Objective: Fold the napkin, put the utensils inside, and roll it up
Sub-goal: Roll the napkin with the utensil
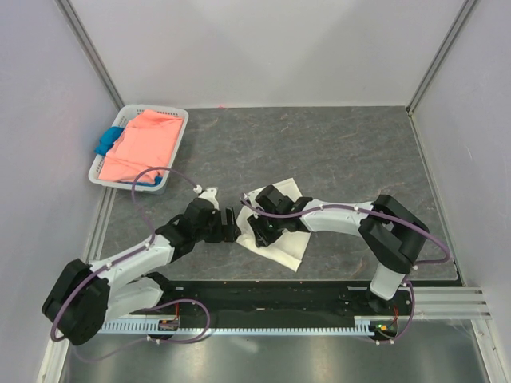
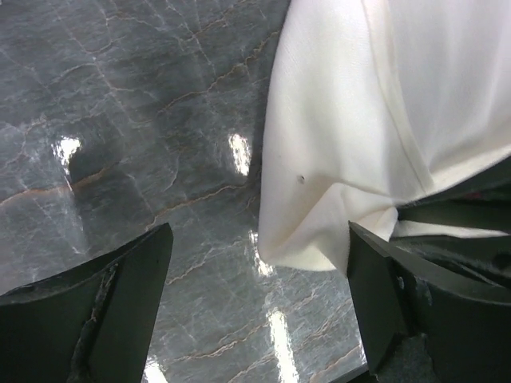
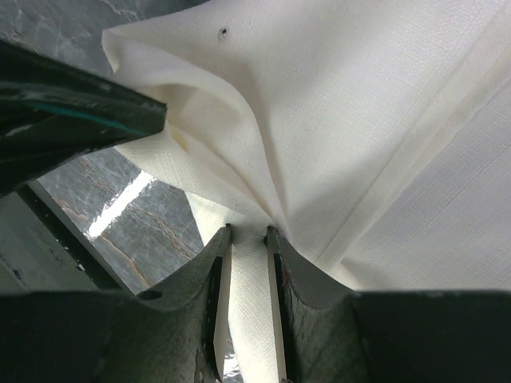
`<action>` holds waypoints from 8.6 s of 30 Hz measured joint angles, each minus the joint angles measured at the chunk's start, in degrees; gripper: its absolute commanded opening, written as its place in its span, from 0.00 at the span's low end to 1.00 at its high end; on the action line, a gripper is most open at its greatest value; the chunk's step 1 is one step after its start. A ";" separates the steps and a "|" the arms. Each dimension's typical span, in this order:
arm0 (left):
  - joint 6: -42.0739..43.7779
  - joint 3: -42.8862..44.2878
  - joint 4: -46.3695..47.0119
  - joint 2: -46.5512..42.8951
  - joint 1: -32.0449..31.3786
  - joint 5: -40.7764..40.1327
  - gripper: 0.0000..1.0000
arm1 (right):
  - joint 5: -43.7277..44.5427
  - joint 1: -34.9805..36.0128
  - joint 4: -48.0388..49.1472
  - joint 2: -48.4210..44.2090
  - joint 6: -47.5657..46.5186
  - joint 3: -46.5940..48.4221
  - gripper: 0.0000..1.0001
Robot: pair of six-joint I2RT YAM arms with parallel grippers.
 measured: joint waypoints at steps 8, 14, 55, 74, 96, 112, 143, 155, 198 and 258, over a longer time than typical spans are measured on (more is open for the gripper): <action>-0.04 -8.63 7.43 -10.78 0.00 3.39 1.00 | -3.32 -1.07 2.29 1.11 0.02 0.00 0.32; -0.04 -12.17 12.20 -15.65 0.00 5.27 1.00 | -4.22 -1.16 3.41 1.51 0.02 0.00 0.31; 2.19 -11.87 26.71 1.33 3.74 6.36 0.69 | -6.78 -1.73 4.39 2.43 -0.13 0.22 0.31; 2.19 -10.45 28.65 6.62 5.22 7.72 0.33 | -6.88 -1.73 4.33 2.54 -0.17 0.37 0.31; 2.14 -2.89 24.55 13.70 5.22 10.40 0.02 | 22.60 14.62 -5.75 -6.12 -2.36 2.27 0.70; 2.14 -1.75 23.12 14.32 5.25 10.43 0.02 | 48.02 25.94 0.94 -3.93 -5.49 0.26 0.61; 2.34 -1.44 22.88 14.43 5.51 11.72 0.26 | 35.21 17.33 8.09 0.85 -9.38 -2.73 0.36; -1.22 -4.55 16.70 4.85 5.66 4.92 0.89 | 22.49 12.31 9.49 2.58 -9.29 -0.24 0.14; -4.20 -18.36 19.61 -12.90 5.66 12.15 0.67 | -47.80 -10.12 0.07 17.20 2.86 2.40 0.10; -5.64 -4.98 7.02 5.22 4.68 16.85 0.02 | 33.29 21.94 -0.17 -7.78 -7.52 -8.13 0.60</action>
